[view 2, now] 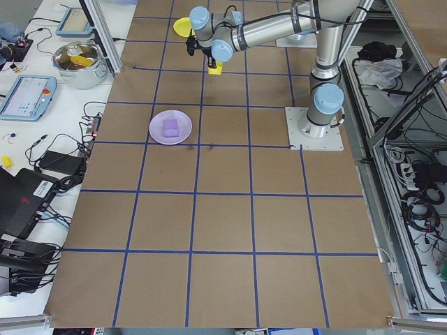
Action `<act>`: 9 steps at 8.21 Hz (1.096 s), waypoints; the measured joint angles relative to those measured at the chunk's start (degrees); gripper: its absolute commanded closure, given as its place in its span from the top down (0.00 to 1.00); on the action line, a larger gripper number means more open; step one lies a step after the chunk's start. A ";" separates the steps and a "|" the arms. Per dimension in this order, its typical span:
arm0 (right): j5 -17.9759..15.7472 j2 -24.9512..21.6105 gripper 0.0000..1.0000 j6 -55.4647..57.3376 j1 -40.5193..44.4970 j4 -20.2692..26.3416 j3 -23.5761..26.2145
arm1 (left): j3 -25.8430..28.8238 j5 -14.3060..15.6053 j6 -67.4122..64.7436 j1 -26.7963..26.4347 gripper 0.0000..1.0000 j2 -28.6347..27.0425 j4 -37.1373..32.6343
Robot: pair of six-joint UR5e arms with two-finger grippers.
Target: Sort blocks by color into plates
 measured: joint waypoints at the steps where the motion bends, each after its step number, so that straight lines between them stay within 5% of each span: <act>1: 0.00 -0.03 1.00 0.04 0.00 0.00 0.00 | 0.20 -0.05 -4.43 -4.09 0.00 -0.70 2.87; 5: 0.00 -0.25 1.00 0.12 -0.01 0.02 0.00 | 2.64 -0.46 -23.02 -12.65 0.00 -6.41 12.26; 9: -0.32 -0.14 1.00 0.49 -0.09 0.30 0.00 | 10.29 -0.32 -33.46 -17.50 0.00 -14.46 14.37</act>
